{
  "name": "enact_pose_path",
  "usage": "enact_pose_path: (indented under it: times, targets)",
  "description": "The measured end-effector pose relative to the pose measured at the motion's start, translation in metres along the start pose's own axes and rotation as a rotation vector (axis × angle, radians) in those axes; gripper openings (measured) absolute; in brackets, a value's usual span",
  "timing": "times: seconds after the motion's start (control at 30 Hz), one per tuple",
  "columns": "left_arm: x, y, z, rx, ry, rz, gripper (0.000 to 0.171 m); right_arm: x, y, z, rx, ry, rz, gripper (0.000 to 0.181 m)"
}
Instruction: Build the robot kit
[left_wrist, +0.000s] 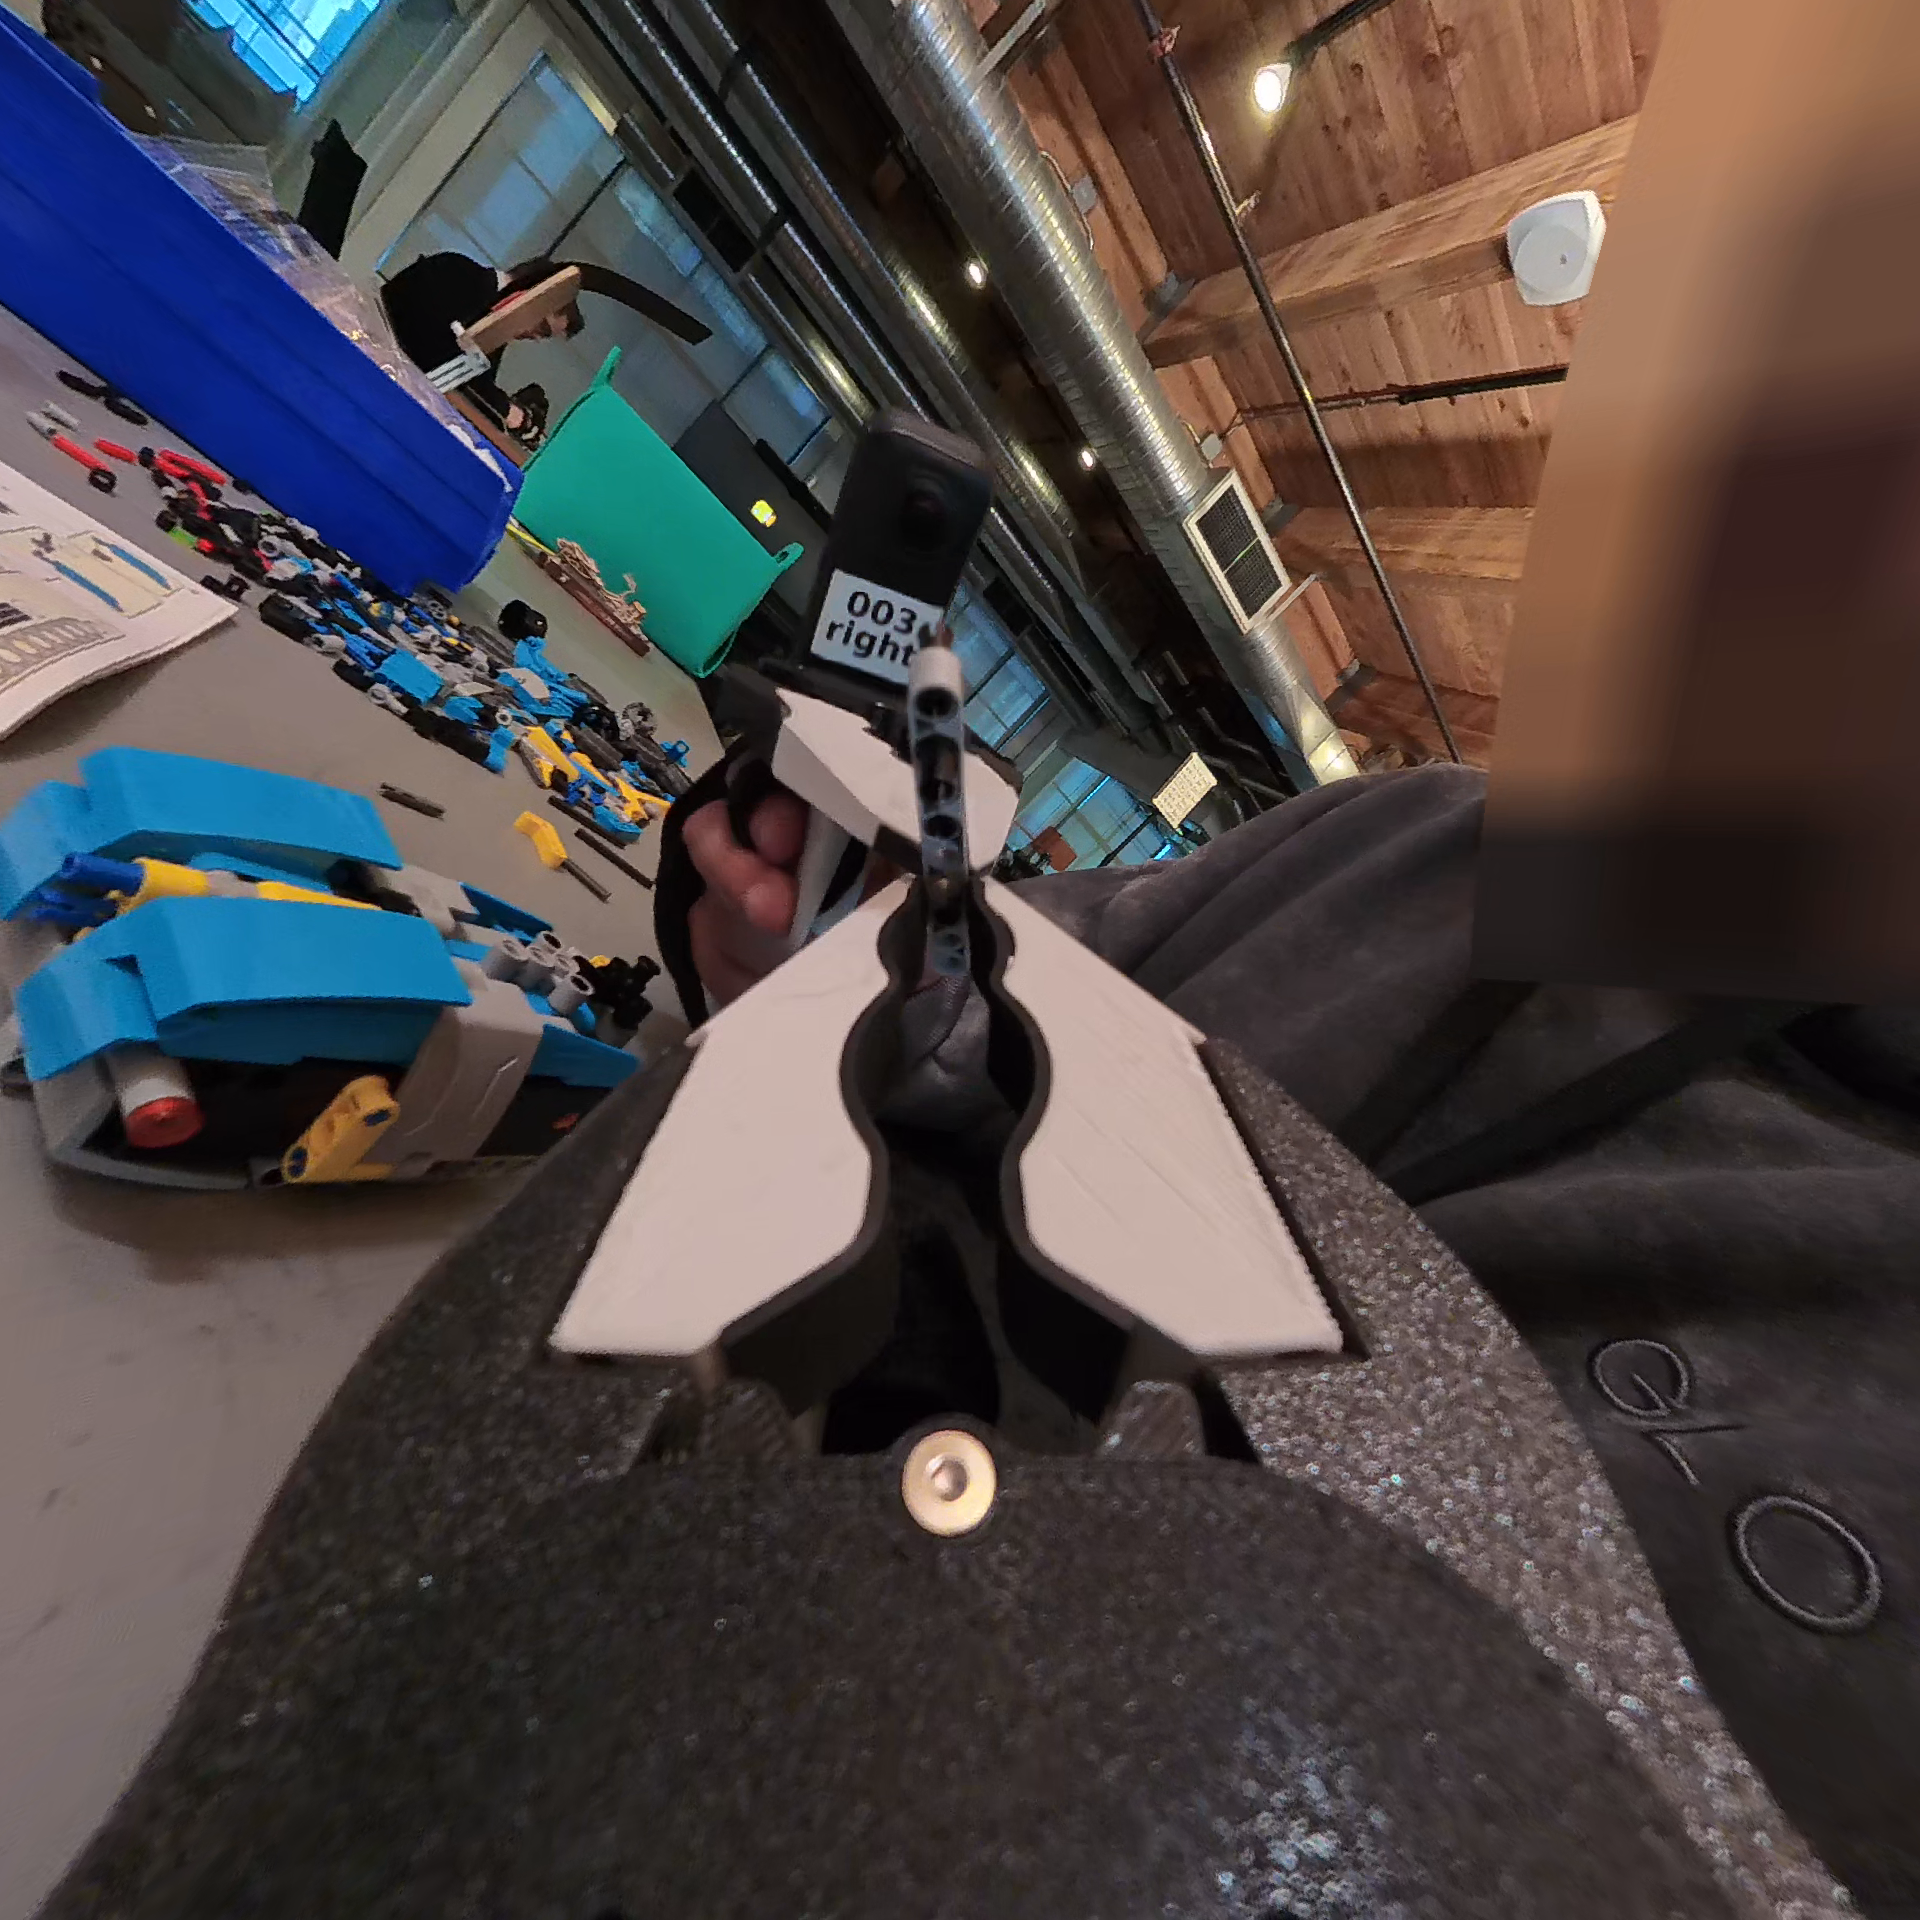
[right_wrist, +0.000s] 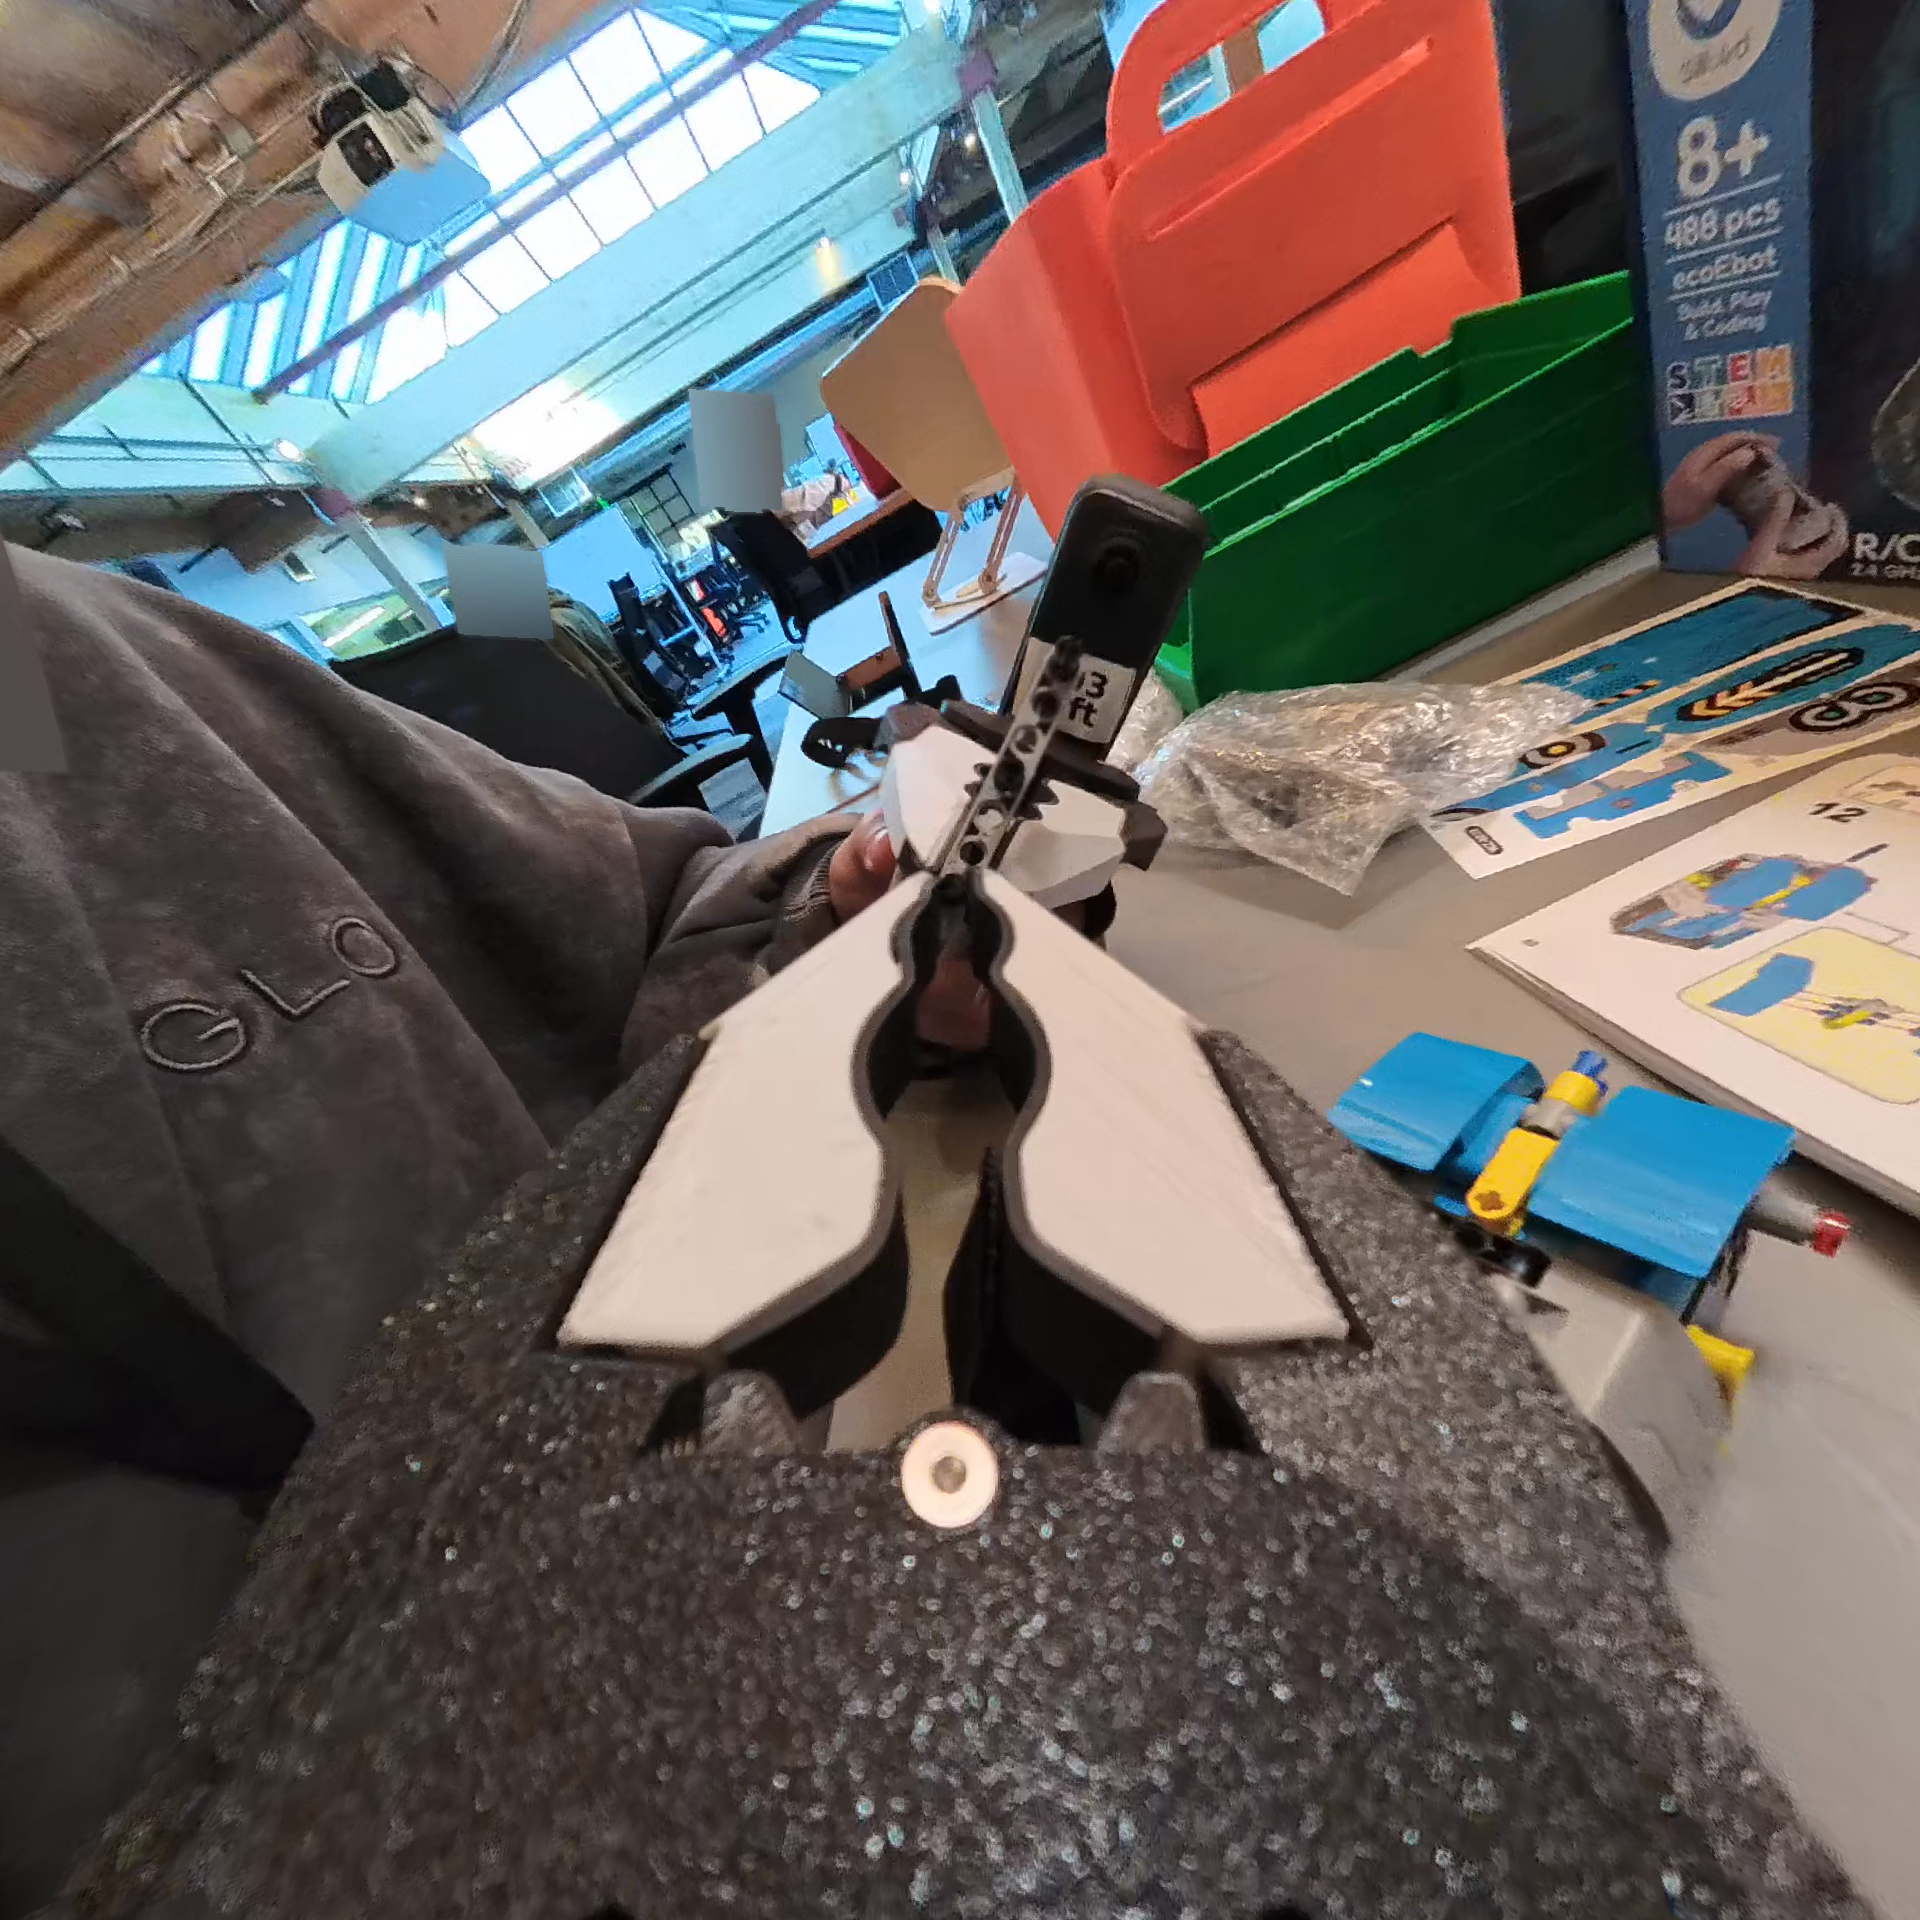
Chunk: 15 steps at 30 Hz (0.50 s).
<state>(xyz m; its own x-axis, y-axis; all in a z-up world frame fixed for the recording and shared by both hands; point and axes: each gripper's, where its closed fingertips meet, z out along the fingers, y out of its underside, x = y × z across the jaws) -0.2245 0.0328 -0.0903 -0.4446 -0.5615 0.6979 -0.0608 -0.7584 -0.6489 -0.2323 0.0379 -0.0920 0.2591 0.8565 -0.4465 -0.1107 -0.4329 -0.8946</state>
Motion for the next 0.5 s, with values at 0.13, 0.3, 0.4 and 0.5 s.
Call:
enact_pose_path:
  times: [0.13,0.3,0.4,0.5]
  targets:
    - [-0.002,0.000,0.000,0.004,-0.012,-0.003,0.007,0.002,0.001,-0.001,-0.020,0.035,-0.036,0.004]
    - [-0.008,-0.001,0.001,0.009,-0.048,0.006,0.017,0.012,-0.003,-0.004,0.025,0.060,0.037,0.003]
    - [-0.009,-0.002,0.001,0.016,-0.046,0.002,0.014,0.011,-0.002,-0.003,0.027,0.053,0.040,0.004]
    - [-0.007,0.000,0.002,0.007,-0.040,0.004,0.010,0.011,-0.006,-0.004,0.045,0.064,0.024,0.004]
